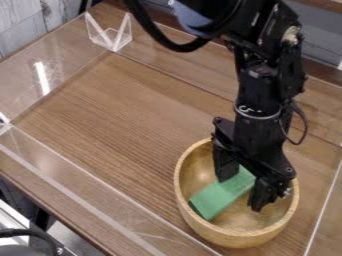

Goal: Remove the green block from inside the brown bowl and put it on the table

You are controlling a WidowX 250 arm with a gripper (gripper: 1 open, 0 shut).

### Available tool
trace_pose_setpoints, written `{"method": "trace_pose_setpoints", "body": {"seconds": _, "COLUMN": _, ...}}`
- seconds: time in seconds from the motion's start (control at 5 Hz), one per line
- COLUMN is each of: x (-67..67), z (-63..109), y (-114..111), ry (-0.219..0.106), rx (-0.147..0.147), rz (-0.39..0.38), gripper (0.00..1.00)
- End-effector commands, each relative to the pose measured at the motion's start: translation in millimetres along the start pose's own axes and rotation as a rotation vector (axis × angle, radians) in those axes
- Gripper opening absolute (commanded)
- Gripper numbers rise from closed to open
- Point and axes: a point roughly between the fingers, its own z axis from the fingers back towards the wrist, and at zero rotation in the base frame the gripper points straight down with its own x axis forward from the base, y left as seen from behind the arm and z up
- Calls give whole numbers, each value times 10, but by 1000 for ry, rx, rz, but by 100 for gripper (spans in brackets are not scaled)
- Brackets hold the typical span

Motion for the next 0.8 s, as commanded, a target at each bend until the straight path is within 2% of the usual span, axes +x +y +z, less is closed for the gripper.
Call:
{"method": "trace_pose_setpoints", "body": {"seconds": 0.0, "x": 39, "z": 131, "y": 12, "ry": -54, "rx": -10, "rz": 1, "gripper": 100}}
{"method": "trace_pose_setpoints", "body": {"seconds": 0.6, "x": 43, "z": 152, "y": 11, "ry": -55, "rx": -31, "rz": 12, "gripper": 100}}
